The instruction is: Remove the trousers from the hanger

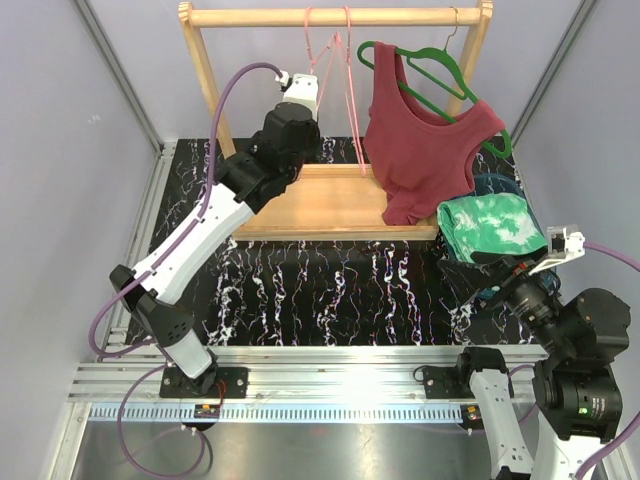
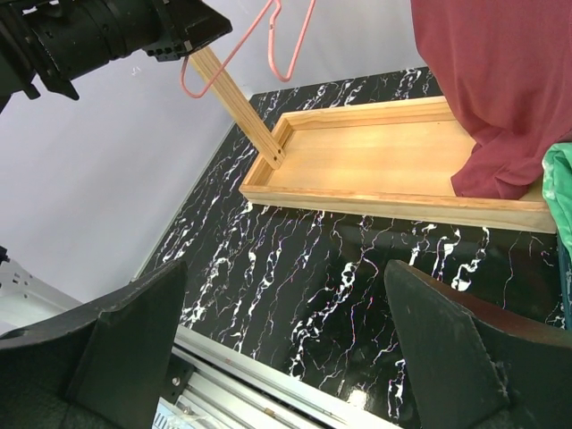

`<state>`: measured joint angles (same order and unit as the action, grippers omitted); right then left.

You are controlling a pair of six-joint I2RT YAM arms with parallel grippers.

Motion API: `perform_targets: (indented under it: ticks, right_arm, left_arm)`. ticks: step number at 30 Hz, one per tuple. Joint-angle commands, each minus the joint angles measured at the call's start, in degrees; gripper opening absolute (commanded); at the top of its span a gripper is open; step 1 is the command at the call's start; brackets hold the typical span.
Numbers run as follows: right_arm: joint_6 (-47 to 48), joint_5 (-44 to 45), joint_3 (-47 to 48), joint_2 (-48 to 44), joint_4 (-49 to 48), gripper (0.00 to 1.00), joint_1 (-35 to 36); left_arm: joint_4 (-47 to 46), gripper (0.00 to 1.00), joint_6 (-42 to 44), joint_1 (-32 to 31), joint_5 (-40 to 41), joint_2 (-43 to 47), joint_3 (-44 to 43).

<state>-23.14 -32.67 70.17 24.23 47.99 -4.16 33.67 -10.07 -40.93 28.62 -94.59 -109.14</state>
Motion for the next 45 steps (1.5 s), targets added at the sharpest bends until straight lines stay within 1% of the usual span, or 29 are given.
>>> perform_targets:
  ticks: [1, 2, 5, 7, 8, 9, 10, 11, 12, 13, 14, 15, 17, 18, 19, 20, 21, 25, 26, 27, 28, 31, 33, 36, 37, 39, 40, 45]
  right_arm:
    - [-0.3, -1.1, 1.2, 0.4, 0.1, 1.0, 0.0]
    - [0.0, -0.5, 1.5, 0.6, 1.1, 0.99, 0.0]
    - [2.3, 4.4, 3.9, 1.4, 4.2, 1.0, 0.1]
    - [4.8, 9.9, 5.2, 2.0, 6.1, 1.0, 0.2]
    - [5.5, 11.7, 6.5, 2.3, 7.4, 1.0, 0.5]
    - [7.7, 14.8, 6.9, 2.4, 7.9, 1.0, 0.7]
    - [8.9, 16.2, 7.3, 2.5, 8.3, 1.0, 1.5]
    - [10.1, 17.4, 7.6, 2.7, 9.3, 0.99, 2.0]
    - [12.3, 19.9, 7.8, 2.8, 10.0, 0.99, 2.6]
    - [13.4, 21.2, 8.0, 3.1, 10.6, 0.99, 3.4]
    - [14.1, 22.9, 8.2, 3.5, 11.9, 1.0, 4.1]
    - [15.0, 26.1, 8.3, 3.7, 12.4, 0.99, 6.2]
    - [16.1, 27.9, 8.2, 3.6, 13.3, 0.99, 7.3]
    - [16.8, 29.1, 8.1, 3.5, 13.4, 0.99, 8.0]
    - [17.0, 29.8, 7.9, 3.4, 13.4, 0.99, 8.3]
    - [17.1, 31.0, 7.4, 3.1, 13.4, 0.99, 8.6]
    - [17.2, 31.3, 7.3, 3.0, 13.4, 1.0, 8.6]
    - [16.9, 31.6, 5.6, 3.3, 12.8, 0.99, 8.8]
    - [16.9, 31.6, 4.7, 3.5, 12.7, 0.99, 8.8]
    - [17.0, 32.0, 4.2, 3.6, 12.6, 0.99, 8.8]
    - [17.0, 32.3, 3.7, 3.5, 12.3, 1.0, 8.8]
    - [17.0, 32.4, 1.5, 2.8, 10.6, 1.0, 8.8]
    - [17.2, 32.4, 0.4, 2.9, 9.6, 0.99, 8.8]
    - [17.6, 32.3, -0.1, 3.6, 8.6, 0.99, 8.8]
    - [17.8, 33.6, -0.3, 3.8, 8.2, 0.99, 8.8]
    - [18.1, 34.3, -0.7, 4.3, 7.0, 0.99, 8.8]
    - [18.1, 34.6, -1.0, 4.5, 6.4, 1.0, 8.7]
    - [17.5, 34.2, -2.1, 6.6, 3.7, 0.99, 8.8]
  left_arm:
    - [1.7, 0.14, -0.9, -1.1, -1.6, -2.0, -4.2]
    - [2.1, 0.21, -1.3, -1.2, -1.1, -2.3, -4.6]
    - [3.9, 0.36, -2.4, -1.2, 0.9, -1.2, -4.7]
    - [4.8, 0.46, -3.3, -1.2, 1.6, 1.1, -2.9]
    - [4.8, 0.62, -3.6, -1.1, 1.5, 2.1, -1.9]
    - [4.6, 0.69, -3.9, -1.1, 1.3, 3.7, -0.4]
    - [4.3, 0.76, -4.9, -1.1, 1.3, 6.8, 2.9]
    - [3.5, 0.89, -5.6, -1.1, 1.4, 8.9, 5.1]
    - [3.0, 0.94, -6.1, -1.1, 1.4, 11.0, 7.3]
    - [2.6, 0.98, -7.3, -1.1, 1.4, 15.5, 9.5]
    - [2.3, 0.99, -8.2, -1.1, 1.8, 17.8, 14.5]
    - [1.6, 0.99, -8.8, -1.1, 2.0, 20.1, 16.8]
    - [2.1, 0.99, -11.8, -1.2, 4.9, 26.8, 23.6]
    - [3.8, 0.99, -12.9, -1.2, 5.9, 28.9, 25.7]
    - [5.2, 0.99, -15.3, -1.2, 9.0, 30.7, 27.5]
    - [7.8, 0.99, -16.5, -1.1, 10.8, 34.1, 31.0]
    - [8.8, 0.99, -17.3, -1.1, 13.0, 35.6, 32.7]
    - [14.0, 0.99, -21.5, -0.5, 17.8, 42.7, 40.2]
    - [14.5, 0.99, -21.6, -0.1, 18.2, 44.3, 41.9]
    - [13.8, 0.99, -21.1, 0.1, 18.0, 48.0, 46.2]
    - [13.2, 0.99, -19.3, 0.5, 17.8, 49.7, 48.1]
    - [14.0, 0.99, -18.4, 0.8, 16.8, 54.6, 51.3]
    - [16.1, 0.99, -18.7, 0.8, 17.4, 57.0, 52.2]
    - [16.3, 0.99, -16.9, 0.8, 18.6, 61.6, 54.9]
    - [16.3, 0.99, -16.9, 0.8, 18.4, 62.8, 55.4]
    - [14.9, 0.99, -16.7, 0.8, 18.4, 66.1, 57.7]
    - [13.9, 0.99, -15.2, 0.8, 17.5, 67.2, 58.3]
    - [11.2, 0.99, -13.1, 2.3, 17.3, 70.6, 59.2]
